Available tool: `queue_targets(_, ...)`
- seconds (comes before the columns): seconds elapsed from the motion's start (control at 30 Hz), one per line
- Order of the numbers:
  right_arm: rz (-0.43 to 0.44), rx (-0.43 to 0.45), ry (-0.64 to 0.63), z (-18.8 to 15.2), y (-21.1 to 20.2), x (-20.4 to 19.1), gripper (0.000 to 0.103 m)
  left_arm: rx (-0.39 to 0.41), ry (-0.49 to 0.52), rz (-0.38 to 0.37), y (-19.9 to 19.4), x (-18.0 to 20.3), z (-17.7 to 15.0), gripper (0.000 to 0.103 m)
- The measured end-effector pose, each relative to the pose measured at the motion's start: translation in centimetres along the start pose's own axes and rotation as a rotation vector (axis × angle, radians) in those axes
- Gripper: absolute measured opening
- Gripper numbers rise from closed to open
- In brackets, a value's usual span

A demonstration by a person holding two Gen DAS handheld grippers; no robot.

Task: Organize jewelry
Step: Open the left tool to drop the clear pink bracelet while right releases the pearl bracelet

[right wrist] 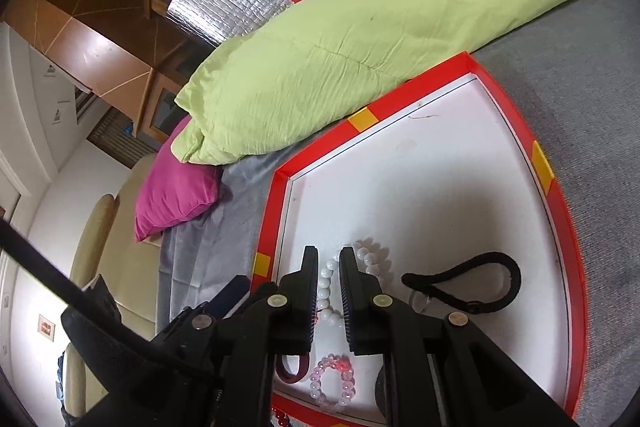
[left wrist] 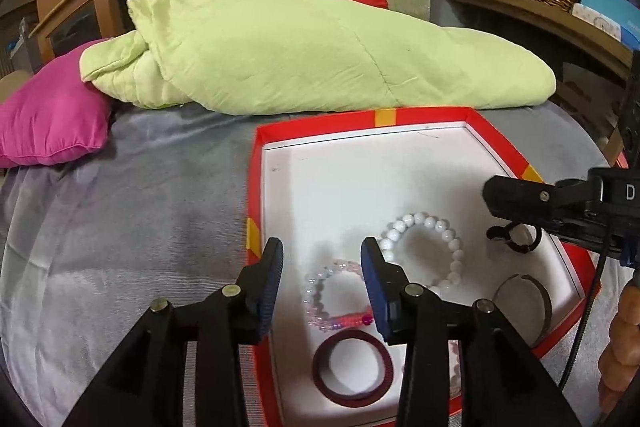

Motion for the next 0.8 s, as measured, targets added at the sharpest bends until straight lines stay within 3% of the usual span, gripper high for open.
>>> queue_targets(0.43, -0.037, -0.01, -0.019, -0.4, -1.1, -0.2, 0.015, 0.009, -0.04, 0.076, -1.0, -2.2, -0.3, 0.054)
queue_targets(0.67, -0.078, -0.006, -0.072, -1.0, -1.5, -1.0, 0.033, -0.036, -0.061, 0.104, -0.7, -2.7, -0.7, 0.06)
queue_targets(0.8, -0.096, 0.003, -0.111, -1.3, -2.0, -1.6, 0.033, -0.045, -0.074, 0.116, -0.7, -2.8, -0.8, 0.062)
Point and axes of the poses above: each gripper's, at about its wrist camera, not at the fingertips, and y roughly the way its jaws point, x to its right, z to its top, the point moved 4 cm from there along y, roughly the way its jaws point, and after that the axes turned 2 degrees about -x, right-handed, at the moved point
